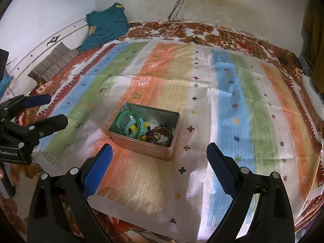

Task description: Organize jewelry

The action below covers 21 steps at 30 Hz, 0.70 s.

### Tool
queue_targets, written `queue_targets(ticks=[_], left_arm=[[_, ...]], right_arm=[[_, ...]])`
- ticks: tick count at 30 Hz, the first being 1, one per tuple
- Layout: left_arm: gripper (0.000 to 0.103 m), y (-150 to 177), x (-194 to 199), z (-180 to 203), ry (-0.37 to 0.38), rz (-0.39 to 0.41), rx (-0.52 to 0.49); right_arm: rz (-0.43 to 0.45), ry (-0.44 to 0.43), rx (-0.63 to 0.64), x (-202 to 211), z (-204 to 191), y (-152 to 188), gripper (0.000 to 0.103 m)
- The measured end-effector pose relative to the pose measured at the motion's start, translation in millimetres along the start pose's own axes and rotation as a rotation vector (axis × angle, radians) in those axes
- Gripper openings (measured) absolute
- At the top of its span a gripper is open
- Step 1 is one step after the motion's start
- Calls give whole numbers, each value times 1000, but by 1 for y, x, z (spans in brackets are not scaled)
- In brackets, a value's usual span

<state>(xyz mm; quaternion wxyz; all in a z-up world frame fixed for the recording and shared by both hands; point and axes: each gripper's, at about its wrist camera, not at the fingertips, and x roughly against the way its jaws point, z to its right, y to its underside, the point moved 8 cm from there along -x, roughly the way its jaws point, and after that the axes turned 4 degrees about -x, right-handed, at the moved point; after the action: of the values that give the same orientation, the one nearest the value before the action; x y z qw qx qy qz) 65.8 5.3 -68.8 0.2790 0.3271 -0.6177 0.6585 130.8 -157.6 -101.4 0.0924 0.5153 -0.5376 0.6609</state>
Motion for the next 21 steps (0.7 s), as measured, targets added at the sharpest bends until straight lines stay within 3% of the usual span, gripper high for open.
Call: queue_targets(ticks=[21], left_arm=[[97, -7, 5, 2, -18, 39, -29]], right_arm=[[3, 5, -1, -2, -2, -1, 94]])
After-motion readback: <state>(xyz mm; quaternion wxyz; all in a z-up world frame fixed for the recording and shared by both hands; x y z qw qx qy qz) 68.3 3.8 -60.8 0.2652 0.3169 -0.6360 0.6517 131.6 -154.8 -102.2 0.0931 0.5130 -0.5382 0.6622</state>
